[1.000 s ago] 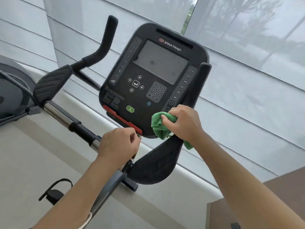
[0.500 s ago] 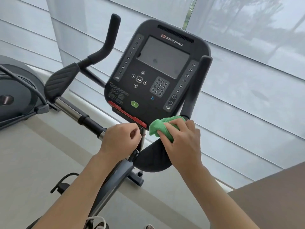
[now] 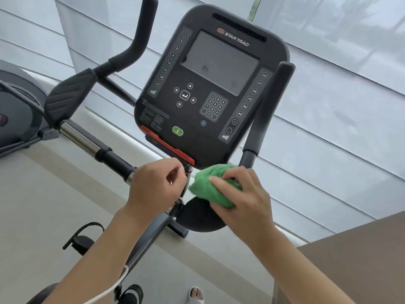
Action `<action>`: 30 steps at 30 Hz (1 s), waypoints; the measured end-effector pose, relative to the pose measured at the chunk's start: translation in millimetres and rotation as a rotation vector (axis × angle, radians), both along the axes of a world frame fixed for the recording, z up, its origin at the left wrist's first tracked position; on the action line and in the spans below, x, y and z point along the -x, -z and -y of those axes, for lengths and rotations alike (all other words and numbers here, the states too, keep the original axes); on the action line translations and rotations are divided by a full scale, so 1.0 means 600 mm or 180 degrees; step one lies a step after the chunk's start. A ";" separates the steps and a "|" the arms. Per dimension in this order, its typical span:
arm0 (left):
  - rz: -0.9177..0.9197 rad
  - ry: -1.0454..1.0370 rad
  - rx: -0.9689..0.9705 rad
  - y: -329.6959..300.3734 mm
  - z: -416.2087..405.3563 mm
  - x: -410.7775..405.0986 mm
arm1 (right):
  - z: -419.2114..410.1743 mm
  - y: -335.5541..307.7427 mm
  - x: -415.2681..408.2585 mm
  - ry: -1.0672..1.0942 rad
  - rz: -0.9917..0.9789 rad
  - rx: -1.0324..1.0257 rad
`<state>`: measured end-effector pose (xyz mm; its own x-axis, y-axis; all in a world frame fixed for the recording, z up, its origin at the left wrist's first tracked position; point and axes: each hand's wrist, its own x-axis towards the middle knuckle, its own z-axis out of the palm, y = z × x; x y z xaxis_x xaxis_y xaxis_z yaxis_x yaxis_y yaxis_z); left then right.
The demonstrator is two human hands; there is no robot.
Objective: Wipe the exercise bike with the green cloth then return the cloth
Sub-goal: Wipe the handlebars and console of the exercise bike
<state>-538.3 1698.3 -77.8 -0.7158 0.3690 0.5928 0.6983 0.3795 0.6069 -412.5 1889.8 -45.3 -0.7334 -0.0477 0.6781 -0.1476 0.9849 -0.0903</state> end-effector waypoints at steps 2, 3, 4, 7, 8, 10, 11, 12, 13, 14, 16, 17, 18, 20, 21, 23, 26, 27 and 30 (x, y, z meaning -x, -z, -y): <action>-0.0009 -0.0006 0.0001 -0.001 -0.001 0.000 | -0.015 -0.033 0.042 0.0280 0.0212 0.0198; -0.0012 -0.0015 0.0002 -0.001 -0.001 0.000 | -0.021 -0.049 0.059 0.0447 0.0391 0.0267; -0.0008 -0.0021 0.0012 -0.001 -0.001 -0.001 | -0.025 -0.061 0.073 0.0546 0.0580 0.0280; 0.0022 -0.0011 0.0035 -0.001 -0.001 -0.003 | -0.022 -0.074 0.082 0.0497 0.0852 0.0136; 0.0028 -0.0009 0.0035 -0.001 0.000 -0.003 | -0.015 -0.075 0.075 0.0478 0.0867 0.0087; 0.0047 -0.0012 0.0028 -0.002 0.001 -0.004 | 0.005 -0.070 0.051 0.0477 0.0857 -0.0058; 0.0066 -0.0027 0.0028 -0.003 0.001 -0.003 | 0.018 -0.062 0.035 0.0462 0.0838 -0.0110; 0.0091 -0.0050 0.0029 -0.004 0.001 -0.001 | 0.034 -0.051 0.016 0.0438 0.0824 -0.0113; 0.0117 -0.0083 0.0030 -0.004 0.000 0.000 | 0.050 -0.039 -0.005 0.0399 0.0821 -0.0079; 0.0139 -0.0128 0.0039 -0.004 -0.001 0.001 | 0.066 -0.023 -0.026 0.0338 0.0829 -0.0048; 0.0175 -0.0226 0.0072 -0.004 -0.004 0.002 | 0.092 0.007 -0.064 0.0185 0.0845 -0.0009; 0.0200 -0.0262 0.0085 -0.004 -0.006 0.003 | 0.100 0.019 -0.076 0.0131 0.0822 0.0026; 0.0223 -0.0290 0.0098 -0.002 -0.007 0.005 | 0.104 0.026 -0.080 0.0110 0.0765 0.0064; 0.0220 -0.0316 0.0137 0.002 -0.008 0.009 | 0.100 0.028 -0.075 0.0120 0.0625 0.0044; 0.0207 -0.0306 0.0154 0.004 -0.007 0.010 | 0.092 0.025 -0.067 0.0122 0.0554 -0.0021; 0.0167 -0.0280 0.0199 0.006 -0.008 0.011 | 0.066 0.010 -0.043 0.0179 0.0386 -0.0113; 0.0122 -0.0377 0.0326 0.009 -0.009 0.010 | 0.024 -0.025 0.008 0.0519 0.0221 -0.0004; 0.0133 -0.0392 0.0385 0.010 -0.010 0.011 | 0.015 -0.034 0.022 0.0661 0.0244 0.0031; 0.0174 -0.0456 0.0473 0.008 -0.011 0.009 | 0.008 -0.043 0.050 0.0936 0.0348 0.0087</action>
<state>-543.7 1704.6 -82.7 -0.7968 0.3417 0.4983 0.5984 0.5606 0.5724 -442.3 1885.0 -19.3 -0.7816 0.1944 0.5927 0.1554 0.9809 -0.1169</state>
